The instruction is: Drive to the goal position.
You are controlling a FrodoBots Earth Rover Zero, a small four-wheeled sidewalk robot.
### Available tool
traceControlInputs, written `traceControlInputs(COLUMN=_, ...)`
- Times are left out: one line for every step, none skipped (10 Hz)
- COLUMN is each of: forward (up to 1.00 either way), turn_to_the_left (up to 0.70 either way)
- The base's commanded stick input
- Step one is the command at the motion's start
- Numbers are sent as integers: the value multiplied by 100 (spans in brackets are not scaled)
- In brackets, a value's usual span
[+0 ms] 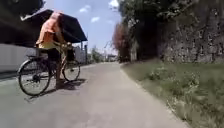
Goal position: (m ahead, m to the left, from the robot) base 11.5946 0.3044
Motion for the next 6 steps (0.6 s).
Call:
traceControlInputs(forward=100, turn_to_the_left=0)
traceControlInputs(forward=100, turn_to_the_left=0)
traceControlInputs(forward=100, turn_to_the_left=0)
traceControlInputs(forward=100, turn_to_the_left=0)
traceControlInputs(forward=100, turn_to_the_left=0)
traceControlInputs(forward=100, turn_to_the_left=0)
